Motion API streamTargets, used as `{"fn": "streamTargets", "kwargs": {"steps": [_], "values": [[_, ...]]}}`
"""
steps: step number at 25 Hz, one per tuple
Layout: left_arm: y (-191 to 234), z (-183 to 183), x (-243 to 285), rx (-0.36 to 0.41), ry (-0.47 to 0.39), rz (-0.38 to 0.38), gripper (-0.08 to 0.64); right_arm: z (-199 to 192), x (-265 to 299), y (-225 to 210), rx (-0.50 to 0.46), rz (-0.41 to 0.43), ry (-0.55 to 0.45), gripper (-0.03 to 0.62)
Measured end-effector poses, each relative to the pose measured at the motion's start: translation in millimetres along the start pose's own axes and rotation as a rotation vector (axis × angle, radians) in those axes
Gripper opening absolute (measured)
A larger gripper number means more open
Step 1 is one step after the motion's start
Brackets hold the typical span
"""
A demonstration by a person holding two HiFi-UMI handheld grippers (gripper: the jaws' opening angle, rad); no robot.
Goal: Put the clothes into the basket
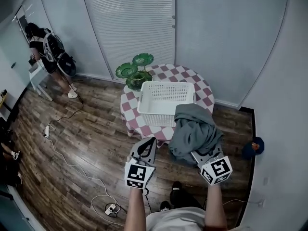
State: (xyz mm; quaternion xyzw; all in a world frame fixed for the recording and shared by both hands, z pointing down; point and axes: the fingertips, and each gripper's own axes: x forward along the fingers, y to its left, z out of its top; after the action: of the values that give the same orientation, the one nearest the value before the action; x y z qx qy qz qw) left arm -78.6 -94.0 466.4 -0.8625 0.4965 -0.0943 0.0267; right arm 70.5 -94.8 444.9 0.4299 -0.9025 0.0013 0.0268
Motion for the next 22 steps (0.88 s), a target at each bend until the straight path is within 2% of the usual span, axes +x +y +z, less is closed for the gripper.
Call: {"fn": "streamTargets", "kwargs": {"steps": [10, 16, 22], "values": [[38.3, 23.4, 57.9, -0.017, -0.011, 0.049, 0.012, 30.9, 58.4, -45.1, -0.028, 0.049, -0.017, 0.284], [45.3, 27.5, 87.8, -0.02, -0.009, 0.046, 0.012, 39.3, 83.8, -58.6, -0.068, 0.091, -0.024, 0.284], [58.0, 35.1, 113.2, -0.017, -0.021, 0.099, 0.012, 70.4, 102.2, -73.3, -0.075, 0.129, -0.107, 0.284]]}}
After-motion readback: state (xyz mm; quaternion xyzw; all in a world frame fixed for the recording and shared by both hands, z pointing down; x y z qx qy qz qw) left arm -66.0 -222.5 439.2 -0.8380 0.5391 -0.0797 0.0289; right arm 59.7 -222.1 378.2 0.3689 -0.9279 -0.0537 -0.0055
